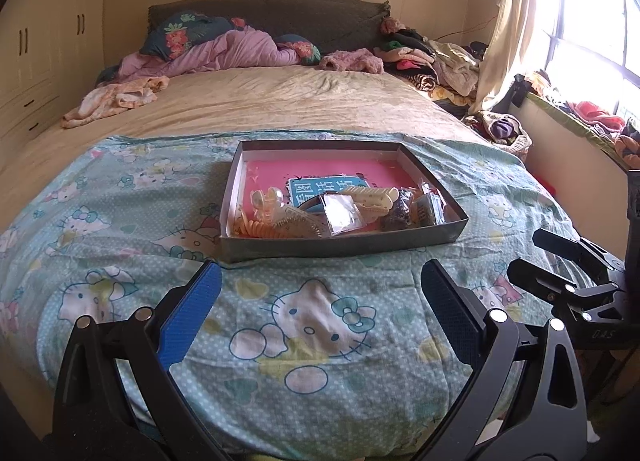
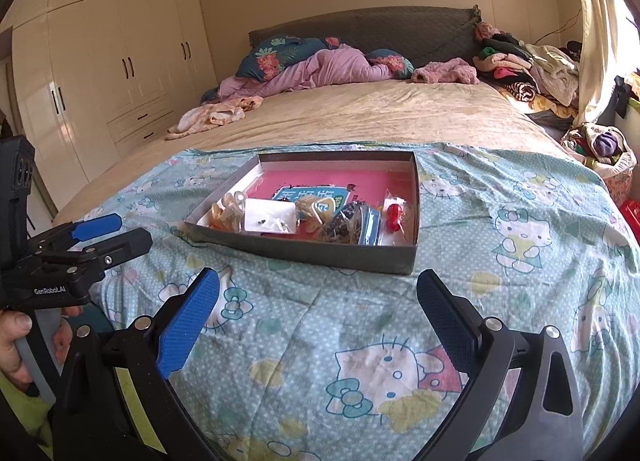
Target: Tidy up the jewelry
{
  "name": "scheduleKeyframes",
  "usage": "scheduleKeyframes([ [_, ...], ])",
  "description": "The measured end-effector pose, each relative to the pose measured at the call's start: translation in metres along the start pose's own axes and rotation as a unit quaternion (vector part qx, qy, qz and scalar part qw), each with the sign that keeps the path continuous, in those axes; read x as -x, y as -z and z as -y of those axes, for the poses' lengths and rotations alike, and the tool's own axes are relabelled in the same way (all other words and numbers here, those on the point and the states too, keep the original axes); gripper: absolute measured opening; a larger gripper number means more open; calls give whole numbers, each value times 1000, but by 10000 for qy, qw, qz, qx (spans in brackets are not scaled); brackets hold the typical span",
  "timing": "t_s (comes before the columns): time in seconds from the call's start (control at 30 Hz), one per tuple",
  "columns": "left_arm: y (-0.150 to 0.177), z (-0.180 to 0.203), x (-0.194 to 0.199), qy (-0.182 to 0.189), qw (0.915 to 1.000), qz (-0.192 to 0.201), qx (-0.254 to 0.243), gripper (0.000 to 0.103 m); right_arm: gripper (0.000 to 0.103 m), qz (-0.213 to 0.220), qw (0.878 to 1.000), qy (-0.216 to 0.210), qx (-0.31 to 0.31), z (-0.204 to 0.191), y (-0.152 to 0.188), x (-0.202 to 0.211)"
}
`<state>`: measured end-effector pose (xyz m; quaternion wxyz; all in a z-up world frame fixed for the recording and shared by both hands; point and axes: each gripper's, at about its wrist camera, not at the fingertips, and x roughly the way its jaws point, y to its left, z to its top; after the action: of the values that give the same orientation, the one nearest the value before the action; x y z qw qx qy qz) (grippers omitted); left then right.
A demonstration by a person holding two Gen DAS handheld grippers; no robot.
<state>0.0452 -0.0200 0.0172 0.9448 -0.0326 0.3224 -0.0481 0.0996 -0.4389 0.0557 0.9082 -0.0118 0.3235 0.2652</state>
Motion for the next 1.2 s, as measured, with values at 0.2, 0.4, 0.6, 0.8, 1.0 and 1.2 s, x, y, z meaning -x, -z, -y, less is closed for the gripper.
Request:
scheduleKeyframes([
  [0.2,4,1,2,-3,10000,-15,14,93,98,-145,9999,-22,-7,-4,9,-2],
  [0.4,7,1,4,-27,10000,-44,43,93,98,-121,9999,-21,-25,-4,10,0],
  [0.6,9,1,5,-56,10000,-57,40,93,98,-110,9999,10,-74,-1,9,2],
  [0.8,10,1,6,-56,10000,-69,41,93,98,-145,9999,-29,-49,-3,10,2],
  [1.0,11,1,6,-80,9999,-74,37,93,98,-190,9998,-54,-29,-6,12,0],
  [1.2,12,1,7,-68,9999,-64,39,93,98,-188,9998,-48,-29,-6,12,0],
])
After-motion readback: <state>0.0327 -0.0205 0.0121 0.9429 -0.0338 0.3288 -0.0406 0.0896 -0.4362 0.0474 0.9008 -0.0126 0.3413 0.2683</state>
